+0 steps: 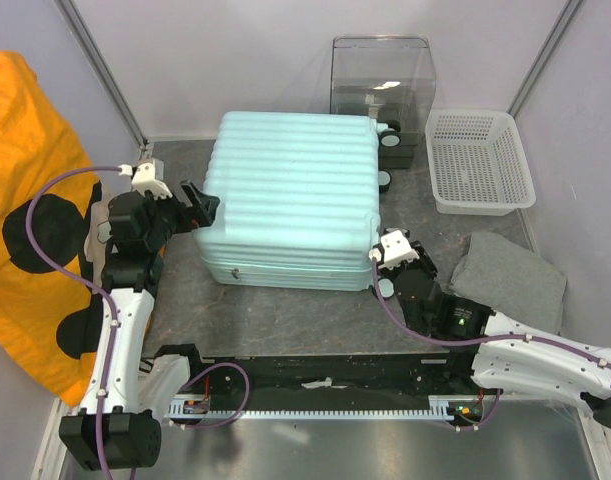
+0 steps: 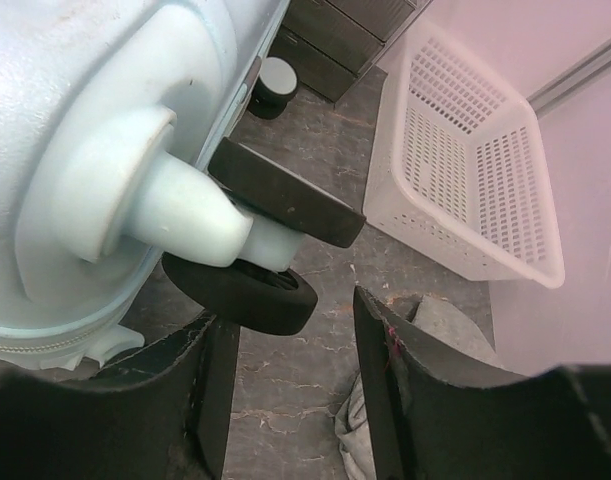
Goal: Open, take out, and arrange the luggage
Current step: Adjust the luggage at the center of the board.
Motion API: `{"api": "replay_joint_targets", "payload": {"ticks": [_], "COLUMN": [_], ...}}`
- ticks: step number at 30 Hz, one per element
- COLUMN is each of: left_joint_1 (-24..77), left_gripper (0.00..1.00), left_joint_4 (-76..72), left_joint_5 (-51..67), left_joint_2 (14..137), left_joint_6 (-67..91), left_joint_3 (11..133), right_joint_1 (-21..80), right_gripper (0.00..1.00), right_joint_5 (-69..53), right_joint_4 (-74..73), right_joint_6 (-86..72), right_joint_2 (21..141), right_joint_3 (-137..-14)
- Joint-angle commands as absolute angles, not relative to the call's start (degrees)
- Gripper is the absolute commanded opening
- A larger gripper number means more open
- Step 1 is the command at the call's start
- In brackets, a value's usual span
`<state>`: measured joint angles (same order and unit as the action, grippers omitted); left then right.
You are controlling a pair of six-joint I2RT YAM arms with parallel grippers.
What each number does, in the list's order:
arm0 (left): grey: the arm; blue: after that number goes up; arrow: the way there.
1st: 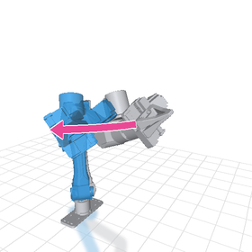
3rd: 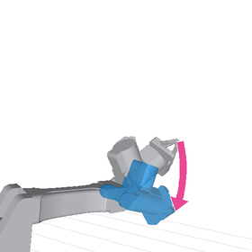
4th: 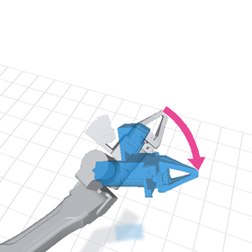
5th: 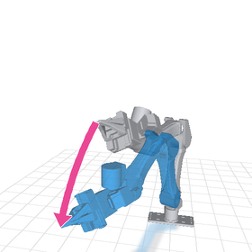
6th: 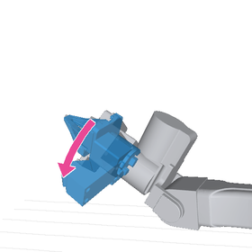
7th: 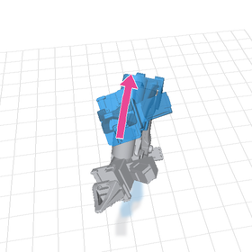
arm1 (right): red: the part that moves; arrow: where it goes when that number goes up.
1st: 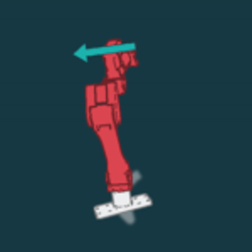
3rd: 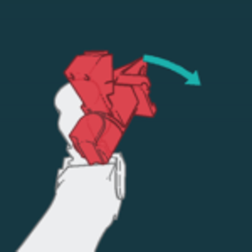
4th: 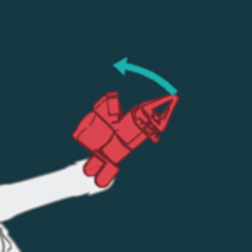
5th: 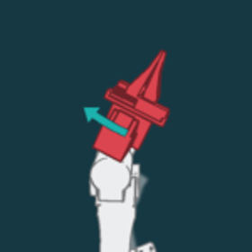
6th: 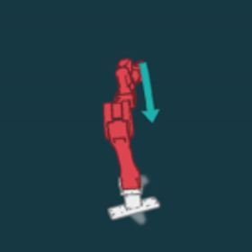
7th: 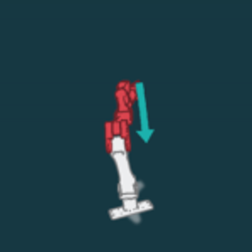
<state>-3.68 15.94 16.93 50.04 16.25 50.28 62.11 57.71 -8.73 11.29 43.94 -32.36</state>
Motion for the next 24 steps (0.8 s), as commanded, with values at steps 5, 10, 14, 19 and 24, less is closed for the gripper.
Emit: {"api": "replay_joint_targets", "payload": {"ticks": [5,10,14,19,24], "left_joint_1": [-3.87,-3.95,-3.87,-3.95,-3.95], "left_gripper": [0.99,0.99,0.99,0.99,0.99], "left_joint_4": [13.27,11.95,10.99,9.76,9.23], "left_joint_5": [19.42,22.14,23.91,25.48,27.86], "left_joint_2": [48.52,48.60,48.60,47.55,47.46], "left_joint_6": [18.81,20.65,22.58,23.47,23.82], "left_joint_3": [48.78,46.76,45.18,43.42,42.19], "right_joint_1": [61.00,60.64,60.64,60.64,60.64], "right_gripper": [0.00,0.11,0.67,0.90,0.96], "right_joint_5": [70.13,70.32,68.56,64.44,56.71], "right_joint_4": [5.89,6.06,5.63,3.69,3.25], "right_joint_6": [10.02,8.79,9.75,8.96,8.88], "right_joint_2": [42.71,42.63,43.07,41.40,39.73], "right_joint_3": [-36.39,-36.12,-36.65,-37.88,-38.23]}}
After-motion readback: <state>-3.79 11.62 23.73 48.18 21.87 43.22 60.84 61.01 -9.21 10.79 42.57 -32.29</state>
